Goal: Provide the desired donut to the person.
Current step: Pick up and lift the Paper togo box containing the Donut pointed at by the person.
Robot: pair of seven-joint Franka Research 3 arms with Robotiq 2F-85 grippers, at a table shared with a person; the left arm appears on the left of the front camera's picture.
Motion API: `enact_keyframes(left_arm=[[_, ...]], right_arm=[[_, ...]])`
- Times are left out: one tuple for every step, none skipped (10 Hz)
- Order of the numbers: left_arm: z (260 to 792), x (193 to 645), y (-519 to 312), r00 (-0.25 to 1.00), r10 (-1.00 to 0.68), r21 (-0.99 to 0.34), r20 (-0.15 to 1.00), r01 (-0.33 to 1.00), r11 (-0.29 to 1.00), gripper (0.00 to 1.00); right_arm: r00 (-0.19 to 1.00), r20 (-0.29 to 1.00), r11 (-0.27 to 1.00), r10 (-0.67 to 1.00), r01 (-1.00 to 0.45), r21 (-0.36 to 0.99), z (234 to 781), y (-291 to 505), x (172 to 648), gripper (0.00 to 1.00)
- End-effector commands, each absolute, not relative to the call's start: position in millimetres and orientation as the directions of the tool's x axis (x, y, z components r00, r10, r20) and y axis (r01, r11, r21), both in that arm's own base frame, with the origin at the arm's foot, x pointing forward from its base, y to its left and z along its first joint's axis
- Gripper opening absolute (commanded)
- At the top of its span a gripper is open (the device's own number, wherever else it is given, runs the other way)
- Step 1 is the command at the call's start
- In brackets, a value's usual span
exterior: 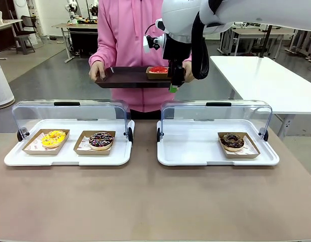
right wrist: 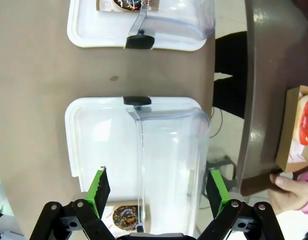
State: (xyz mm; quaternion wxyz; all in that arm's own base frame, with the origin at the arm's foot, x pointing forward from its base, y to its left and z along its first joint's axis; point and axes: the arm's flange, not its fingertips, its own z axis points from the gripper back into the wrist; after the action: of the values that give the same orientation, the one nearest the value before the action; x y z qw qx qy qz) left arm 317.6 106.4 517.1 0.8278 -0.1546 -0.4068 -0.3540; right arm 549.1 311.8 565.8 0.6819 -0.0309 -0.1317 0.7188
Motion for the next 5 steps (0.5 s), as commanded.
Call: enact_keyframes(left_arm=[[517.9, 317.3, 106.4, 0.428, -0.443, 0.014, 0.788, 0.707, 0.708, 1.0], [517.9, 317.3, 106.4, 0.428, -0.443, 0.014, 0.788, 0.707, 0.708, 1.0], [517.9, 317.3, 106.4, 0.428, -0.443, 0.014, 0.788, 0.707, 0.708, 1.0], [517.9, 317.3, 106.4, 0.428, -0.443, 0.014, 0.788, 0.707, 0.708, 1.0], [517.9, 317.3, 106.4, 0.428, -0.443, 0.014, 0.788, 0.707, 0.708, 1.0]], right_arm=[[-0.068, 0.131, -0.036, 0.989, -0.972, -0.232, 565.1, 311.2, 549.1, 1.0], [-0.068, 0.131, -0.036, 0.989, -0.972, -0.232, 565.1, 311.2, 549.1, 1.0], [-0.068, 0.131, -0.036, 0.989, -0.972, -0.232, 565.1, 311.2, 549.1, 1.0], [-0.068, 0.131, -0.036, 0.989, -0.972, -0.232, 565.1, 311.2, 549.1, 1.0], [-0.068, 0.131, -0.036, 0.989, -0.972, -0.232, 565.1, 311.2, 549.1, 1.0]])
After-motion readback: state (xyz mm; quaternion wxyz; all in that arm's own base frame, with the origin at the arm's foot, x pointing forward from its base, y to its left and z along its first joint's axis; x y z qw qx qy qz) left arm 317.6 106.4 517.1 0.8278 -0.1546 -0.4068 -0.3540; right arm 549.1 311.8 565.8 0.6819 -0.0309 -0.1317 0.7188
